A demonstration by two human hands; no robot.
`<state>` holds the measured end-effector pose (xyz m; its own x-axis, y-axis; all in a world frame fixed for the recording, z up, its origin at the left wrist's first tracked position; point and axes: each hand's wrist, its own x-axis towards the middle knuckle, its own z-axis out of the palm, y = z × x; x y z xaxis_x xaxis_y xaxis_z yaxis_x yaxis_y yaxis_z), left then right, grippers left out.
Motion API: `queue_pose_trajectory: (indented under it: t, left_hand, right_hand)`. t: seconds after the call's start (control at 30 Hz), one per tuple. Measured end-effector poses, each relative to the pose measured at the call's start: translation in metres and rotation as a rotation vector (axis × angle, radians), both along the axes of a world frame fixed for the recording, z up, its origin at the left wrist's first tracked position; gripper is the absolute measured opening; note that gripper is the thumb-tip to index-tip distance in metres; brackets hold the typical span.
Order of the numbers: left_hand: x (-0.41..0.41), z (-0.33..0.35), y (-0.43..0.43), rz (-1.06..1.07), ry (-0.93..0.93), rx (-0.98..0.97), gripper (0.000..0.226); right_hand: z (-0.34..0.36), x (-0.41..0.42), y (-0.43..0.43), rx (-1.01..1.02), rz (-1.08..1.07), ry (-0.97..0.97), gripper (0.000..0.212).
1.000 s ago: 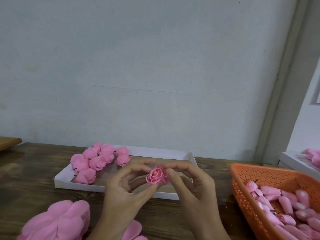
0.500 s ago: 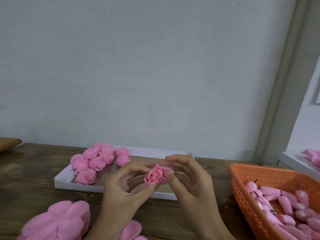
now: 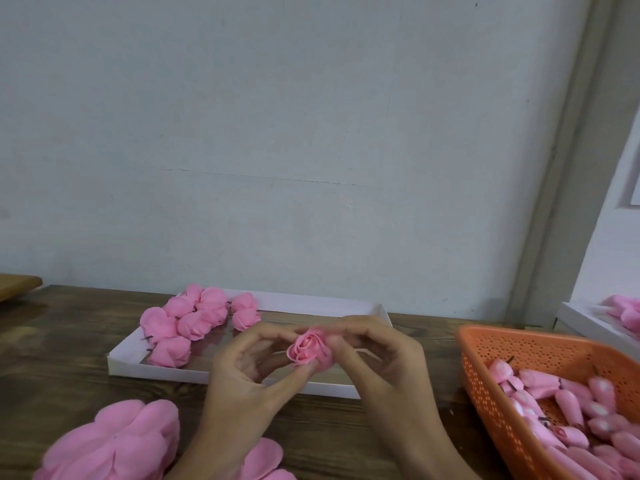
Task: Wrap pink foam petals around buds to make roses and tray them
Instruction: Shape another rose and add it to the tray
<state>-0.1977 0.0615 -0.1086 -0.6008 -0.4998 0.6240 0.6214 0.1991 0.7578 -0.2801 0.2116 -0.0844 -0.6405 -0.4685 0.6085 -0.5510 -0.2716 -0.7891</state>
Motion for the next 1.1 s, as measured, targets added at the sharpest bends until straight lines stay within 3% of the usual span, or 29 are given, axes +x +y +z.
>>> queue_pose_trajectory:
  t: [0.13, 0.4, 0.67, 0.87, 1.1]
  left_hand:
    - [-0.001, -0.001, -0.004, 0.019, -0.022, 0.051, 0.034]
    - [0.000, -0.003, -0.004, -0.012, -0.024, 0.084, 0.029]
    - [-0.002, -0.003, -0.002, -0.027, -0.093, 0.018, 0.036]
    - [-0.004, -0.008, -0.003, -0.079, -0.186, 0.026, 0.046]
    - [-0.009, -0.014, -0.009, -0.175, -0.221, 0.140, 0.046]
  right_hand:
    - [0.008, -0.008, 0.002, 0.000, 0.195, -0.143, 0.030]
    - [0.006, -0.021, 0.009, 0.188, 0.243, 0.114, 0.055]
    - [0.011, -0.023, 0.011, 0.262, 0.212, 0.217, 0.031]
    - [0.012, -0.025, 0.011, 0.266, 0.130, 0.216, 0.031]
    - [0.015, -0.031, 0.017, 0.327, 0.261, 0.184, 0.007]
